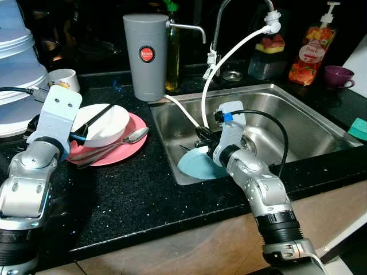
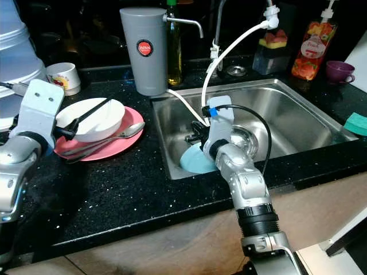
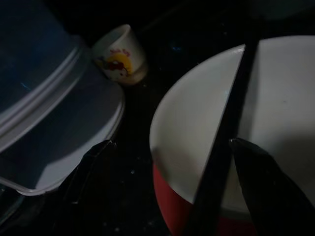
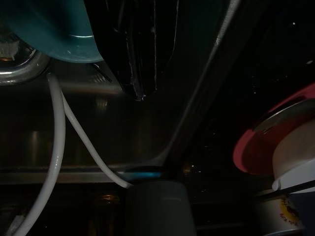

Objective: Kitchen organization

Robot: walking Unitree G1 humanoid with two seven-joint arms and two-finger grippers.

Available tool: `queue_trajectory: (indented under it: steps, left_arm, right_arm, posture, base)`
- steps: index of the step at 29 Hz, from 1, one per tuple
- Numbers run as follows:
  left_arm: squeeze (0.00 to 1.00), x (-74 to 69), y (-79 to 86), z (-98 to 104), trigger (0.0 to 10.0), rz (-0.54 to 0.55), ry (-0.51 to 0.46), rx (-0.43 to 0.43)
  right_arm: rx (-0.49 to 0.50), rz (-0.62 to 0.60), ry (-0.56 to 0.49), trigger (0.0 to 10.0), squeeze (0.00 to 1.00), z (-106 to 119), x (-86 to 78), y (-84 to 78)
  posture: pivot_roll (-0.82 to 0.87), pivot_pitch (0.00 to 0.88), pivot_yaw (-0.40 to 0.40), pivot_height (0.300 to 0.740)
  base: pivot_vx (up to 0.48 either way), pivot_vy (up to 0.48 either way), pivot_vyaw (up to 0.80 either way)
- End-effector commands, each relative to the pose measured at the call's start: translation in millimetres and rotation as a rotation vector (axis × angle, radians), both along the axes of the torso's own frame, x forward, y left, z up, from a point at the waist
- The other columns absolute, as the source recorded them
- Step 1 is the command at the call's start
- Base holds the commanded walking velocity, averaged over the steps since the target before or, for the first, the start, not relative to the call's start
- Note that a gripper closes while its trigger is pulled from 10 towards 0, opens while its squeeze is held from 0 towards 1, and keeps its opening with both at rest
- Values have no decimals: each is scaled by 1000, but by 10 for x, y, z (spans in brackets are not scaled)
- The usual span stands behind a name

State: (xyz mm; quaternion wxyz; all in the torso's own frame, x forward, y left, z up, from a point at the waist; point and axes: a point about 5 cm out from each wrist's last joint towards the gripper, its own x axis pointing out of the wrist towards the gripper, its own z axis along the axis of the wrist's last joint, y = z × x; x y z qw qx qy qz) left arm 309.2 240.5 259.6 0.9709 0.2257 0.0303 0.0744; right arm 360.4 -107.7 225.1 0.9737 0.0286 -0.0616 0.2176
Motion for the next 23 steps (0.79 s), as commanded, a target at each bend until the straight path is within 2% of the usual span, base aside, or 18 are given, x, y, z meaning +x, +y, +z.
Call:
queue_trajectory:
  steps: [1, 21, 22, 23]
  left_arm:
    - [0, -19, -35, -9, 10000, -31, 20, -19]
    - [0, -15, -33, 46, 10000, -61, 79, -105]
    - [0, -14, -26, 49, 9137, -61, 82, -111]
    - [0, -11, -18, 51, 4588, -59, 86, -116]
  right_arm:
    - [0, 12, -1, 10000, 0, 57, -4, 14]
    - [9, 18, -9, 10000, 0, 150, -20, 23]
    - [10, 19, -11, 10000, 0, 158, -20, 26]
    - [11, 19, -12, 10000, 0, 164, -19, 29]
  posture:
    - [-36, 50, -7, 740]
    - [-35, 50, 0, 740]
    - [-35, 50, 0, 740]
    - [-35, 48, 2, 740]
  base:
    - [0, 0, 0]
    - [0, 0, 0]
    - [0, 0, 0]
    - [0, 0, 0]
